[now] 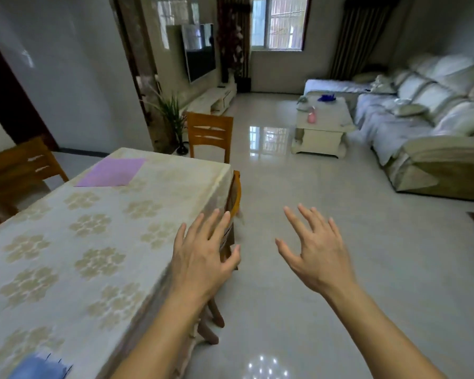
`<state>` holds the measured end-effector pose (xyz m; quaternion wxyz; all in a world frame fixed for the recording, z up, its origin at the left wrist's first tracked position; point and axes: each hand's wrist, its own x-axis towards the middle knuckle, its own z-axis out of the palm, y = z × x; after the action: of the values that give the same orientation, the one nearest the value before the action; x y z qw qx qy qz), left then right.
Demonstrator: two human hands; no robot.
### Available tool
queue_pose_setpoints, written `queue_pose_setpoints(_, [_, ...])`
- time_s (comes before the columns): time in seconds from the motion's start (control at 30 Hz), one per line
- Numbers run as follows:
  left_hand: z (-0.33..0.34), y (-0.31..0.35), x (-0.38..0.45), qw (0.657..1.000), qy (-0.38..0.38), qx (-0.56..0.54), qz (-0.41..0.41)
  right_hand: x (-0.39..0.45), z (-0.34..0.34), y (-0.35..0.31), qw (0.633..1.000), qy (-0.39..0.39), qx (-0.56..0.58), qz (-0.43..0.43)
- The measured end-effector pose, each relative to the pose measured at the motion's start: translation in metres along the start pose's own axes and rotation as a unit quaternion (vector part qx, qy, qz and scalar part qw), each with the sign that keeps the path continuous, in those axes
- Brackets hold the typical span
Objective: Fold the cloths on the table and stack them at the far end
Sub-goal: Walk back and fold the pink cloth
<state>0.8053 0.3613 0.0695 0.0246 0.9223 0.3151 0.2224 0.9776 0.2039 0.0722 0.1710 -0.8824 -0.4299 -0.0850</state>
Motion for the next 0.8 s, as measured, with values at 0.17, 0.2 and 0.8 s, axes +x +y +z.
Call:
queue_pose_setpoints(0.17, [0.031, 0.065, 0.038, 0.999, -0.016, 0.016, 0.047, 0.010, -0.010, 0.075, 0.999, 0.014, 0.003, 0.050])
queue_pose_setpoints(0.2, [0.038, 0.076, 0.046, 0.998, -0.018, 0.024, 0.053, 0.013, -0.011, 0.089, 0.998, 0.018, 0.006, 0.057])
queue_pose_setpoints(0.8, [0.123, 0.217, 0.129, 0.996, -0.031, 0.030, 0.078, 0.058, -0.020, 0.263, 0.993, 0.016, 0.031, 0.110])
